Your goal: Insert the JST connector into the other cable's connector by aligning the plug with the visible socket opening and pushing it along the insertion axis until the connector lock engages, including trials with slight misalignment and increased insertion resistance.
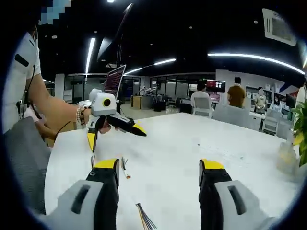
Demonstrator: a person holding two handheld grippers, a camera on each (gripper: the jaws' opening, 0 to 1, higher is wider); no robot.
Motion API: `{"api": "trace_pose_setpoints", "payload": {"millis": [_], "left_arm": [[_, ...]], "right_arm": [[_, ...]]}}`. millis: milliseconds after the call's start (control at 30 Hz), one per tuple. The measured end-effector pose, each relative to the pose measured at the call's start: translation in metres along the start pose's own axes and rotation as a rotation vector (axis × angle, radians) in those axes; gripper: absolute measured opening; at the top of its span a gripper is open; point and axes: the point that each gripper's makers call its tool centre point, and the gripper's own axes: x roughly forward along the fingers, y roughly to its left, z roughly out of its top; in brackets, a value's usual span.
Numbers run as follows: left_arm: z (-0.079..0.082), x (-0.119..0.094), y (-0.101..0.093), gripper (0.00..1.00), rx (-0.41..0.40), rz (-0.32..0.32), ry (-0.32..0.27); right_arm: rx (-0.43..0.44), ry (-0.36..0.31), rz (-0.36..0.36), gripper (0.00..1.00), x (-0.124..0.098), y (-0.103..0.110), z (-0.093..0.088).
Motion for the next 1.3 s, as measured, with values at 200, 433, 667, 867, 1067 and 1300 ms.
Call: {"api": "trace_pose_setpoints", "payload": {"millis": [200,433,667,867,1067,1300], "left_arm": [[-0.014,0.003,-0.002,0.88,-0.048,-0.004,0.026],[-0.027,0.01,-0.003,0.87,-0.059,-0.017,0.068],[-0.033,0.018,-0.001,0.89,-0.047,-0.016,0.085],[-0.044,0.021,-0.002,0.88,-0.066,-0.021,0.107],[-0.05,0.026,0.0,0.81,-0.048,-0.022,0.122],[-0.06,0.027,0.0,0.72,-0.034,-0.023,0.15]], "right_arm": [[0.015,0.046,0.022,0.64,0.007,0.008,-0.016],[0.031,0.097,0.038,0.59,0.01,0.012,-0.036],[0.033,0.113,0.045,0.56,0.011,0.013,-0.042],[0.009,0.147,0.067,0.54,0.014,0.018,-0.049],[-0.01,0.191,0.085,0.49,0.016,0.021,-0.062],[-0.04,0.226,0.101,0.41,0.017,0.024,-0.07]]}}
